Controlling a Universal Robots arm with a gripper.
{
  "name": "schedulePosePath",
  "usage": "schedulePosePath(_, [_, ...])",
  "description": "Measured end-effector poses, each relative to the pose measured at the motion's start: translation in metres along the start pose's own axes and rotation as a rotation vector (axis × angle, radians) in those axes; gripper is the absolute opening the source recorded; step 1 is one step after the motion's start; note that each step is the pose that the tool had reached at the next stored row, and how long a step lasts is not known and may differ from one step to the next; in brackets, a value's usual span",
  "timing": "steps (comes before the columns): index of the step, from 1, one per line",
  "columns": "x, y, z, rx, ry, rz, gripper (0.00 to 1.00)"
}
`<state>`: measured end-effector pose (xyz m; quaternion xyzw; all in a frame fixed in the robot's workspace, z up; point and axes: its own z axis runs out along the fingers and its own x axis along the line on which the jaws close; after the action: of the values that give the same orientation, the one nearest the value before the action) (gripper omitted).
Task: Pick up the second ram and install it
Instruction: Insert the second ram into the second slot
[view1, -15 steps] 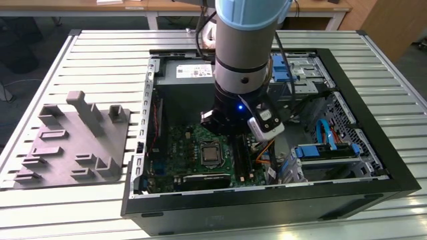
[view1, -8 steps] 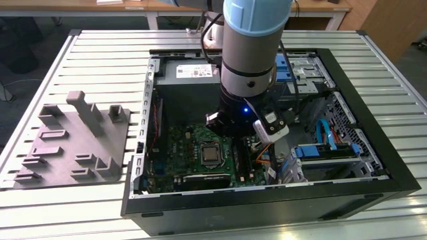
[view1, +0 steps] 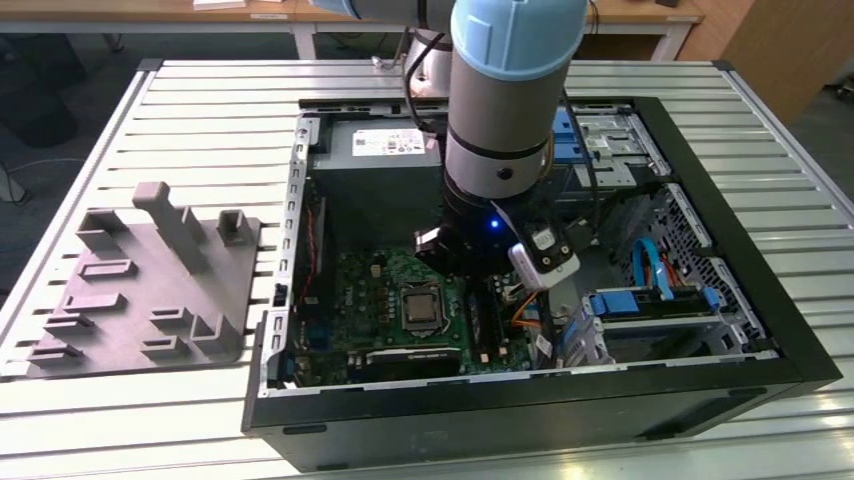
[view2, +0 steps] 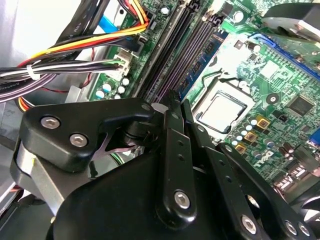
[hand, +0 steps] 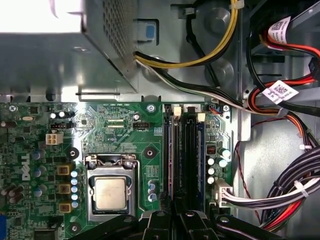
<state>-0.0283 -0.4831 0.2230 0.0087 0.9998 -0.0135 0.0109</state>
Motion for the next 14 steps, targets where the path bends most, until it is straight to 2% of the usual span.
schedulePosePath(4, [-0.0019, 0.0001, 0.0011, 0.0013, -0.0001, 0.001, 0.14])
schedulePosePath(8, [-0.0021, 0.0, 0.0012, 0.014, -0.0002, 0.002, 0.14])
schedulePosePath(14, [-0.0052, -0.0022, 0.0018, 0.0113, -0.0002, 0.002, 0.14])
